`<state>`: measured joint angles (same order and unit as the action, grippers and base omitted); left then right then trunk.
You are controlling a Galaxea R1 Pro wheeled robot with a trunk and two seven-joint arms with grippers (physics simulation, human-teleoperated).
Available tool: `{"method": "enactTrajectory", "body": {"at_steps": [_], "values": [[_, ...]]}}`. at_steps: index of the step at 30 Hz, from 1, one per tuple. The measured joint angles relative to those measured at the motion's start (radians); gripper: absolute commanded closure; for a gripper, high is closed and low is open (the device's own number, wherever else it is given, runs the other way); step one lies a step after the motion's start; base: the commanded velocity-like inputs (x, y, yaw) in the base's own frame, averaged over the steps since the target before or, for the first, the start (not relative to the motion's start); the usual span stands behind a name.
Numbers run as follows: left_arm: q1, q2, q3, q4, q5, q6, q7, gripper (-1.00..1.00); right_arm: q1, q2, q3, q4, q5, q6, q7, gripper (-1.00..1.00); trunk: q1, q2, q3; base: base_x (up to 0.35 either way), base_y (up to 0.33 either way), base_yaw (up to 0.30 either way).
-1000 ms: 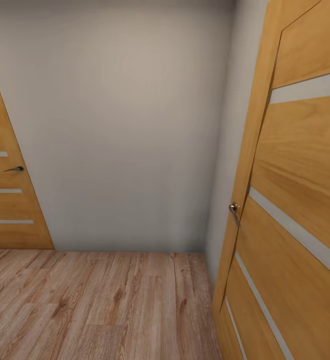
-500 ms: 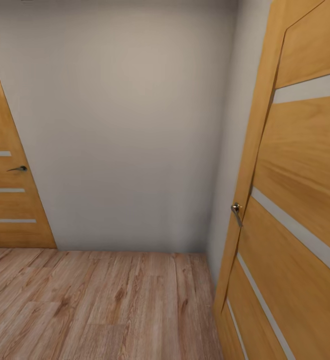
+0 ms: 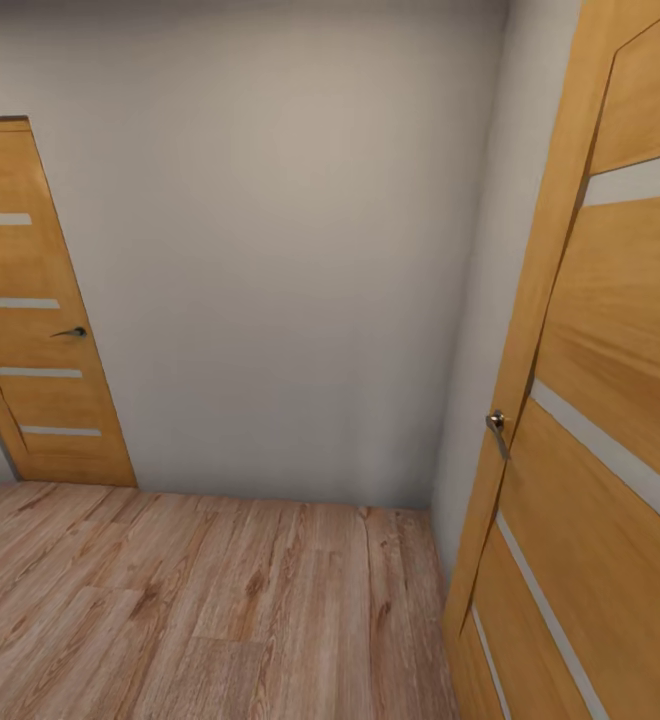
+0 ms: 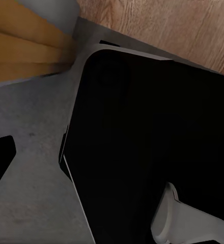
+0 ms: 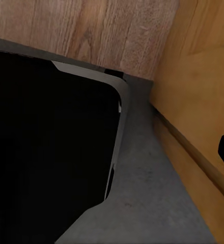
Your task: Move the two storage containers from the living room to the garage. In the garage, place one container on the floor and stack the other container on top of it (either order is fine).
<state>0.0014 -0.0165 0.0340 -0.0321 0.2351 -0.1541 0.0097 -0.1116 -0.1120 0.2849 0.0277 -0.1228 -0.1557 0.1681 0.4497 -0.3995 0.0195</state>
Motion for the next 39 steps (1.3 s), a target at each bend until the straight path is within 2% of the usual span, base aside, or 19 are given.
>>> {"method": "enactTrajectory", "body": {"at_steps": [12, 31, 39], "values": [[0.0, 0.0, 0.0, 0.0, 0.0, 0.001, 0.0, -1.0, 0.0, 0.0, 0.001, 0.0, 0.002, -0.001, 0.0, -1.0, 0.0, 0.0, 0.0, 0.121, 0.0, 0.001], [0.0, 0.0, 0.0, 0.0, 0.0, 0.0, 0.0, -1.0, 0.0, 0.002, -0.001, 0.0, 0.0, 0.002, -0.002, -1.0, 0.0, 0.0, 0.0, 0.007, 0.0, 0.0], [0.0, 0.001, -0.001, 0.0, 0.001, 0.003, 0.0, -1.0, 0.0, 0.001, -0.001, 0.0, 0.0, 0.002, -0.002, -1.0, -0.001, 0.0, 0.0, 0.258, 0.0, 0.0]]}}
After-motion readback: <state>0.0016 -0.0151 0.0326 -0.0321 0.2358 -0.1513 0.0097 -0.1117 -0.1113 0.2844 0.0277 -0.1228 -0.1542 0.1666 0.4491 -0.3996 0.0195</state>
